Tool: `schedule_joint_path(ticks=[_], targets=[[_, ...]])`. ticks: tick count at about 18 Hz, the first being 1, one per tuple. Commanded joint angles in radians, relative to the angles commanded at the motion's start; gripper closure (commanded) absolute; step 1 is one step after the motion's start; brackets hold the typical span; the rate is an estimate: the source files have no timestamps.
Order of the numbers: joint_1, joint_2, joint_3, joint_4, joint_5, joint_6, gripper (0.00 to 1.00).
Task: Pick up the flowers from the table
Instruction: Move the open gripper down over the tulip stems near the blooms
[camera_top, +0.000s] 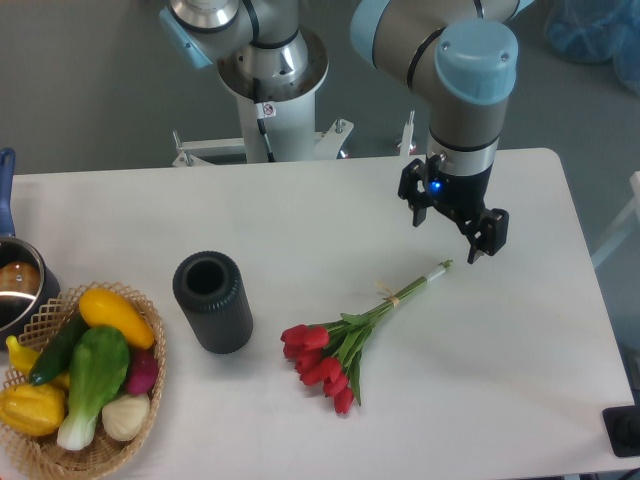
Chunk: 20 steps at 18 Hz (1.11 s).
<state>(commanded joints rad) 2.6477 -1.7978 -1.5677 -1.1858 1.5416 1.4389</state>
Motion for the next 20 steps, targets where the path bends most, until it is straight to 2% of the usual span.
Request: schedule_joint_path(ticks=[5,7,11,12,16,20], targets=[[-0.015,0.008,-0.021,0.011,0.003,-0.002,0.0],[-0.015,0.02,-0.075,0.037,-0.005,-0.005,0.0],[-0.026,0.031,-0.199,0.199,-0.012,-0.009,0.0],[-0.037,0.028,-0.213,0.227,-0.02,-0.009,0.0],[-0.061,0.006,-0.221,0.244,-0.049,-0.006,0.0],[-0.104,-0.055,-0.21,0.276,-0.06,-0.027,0.0]])
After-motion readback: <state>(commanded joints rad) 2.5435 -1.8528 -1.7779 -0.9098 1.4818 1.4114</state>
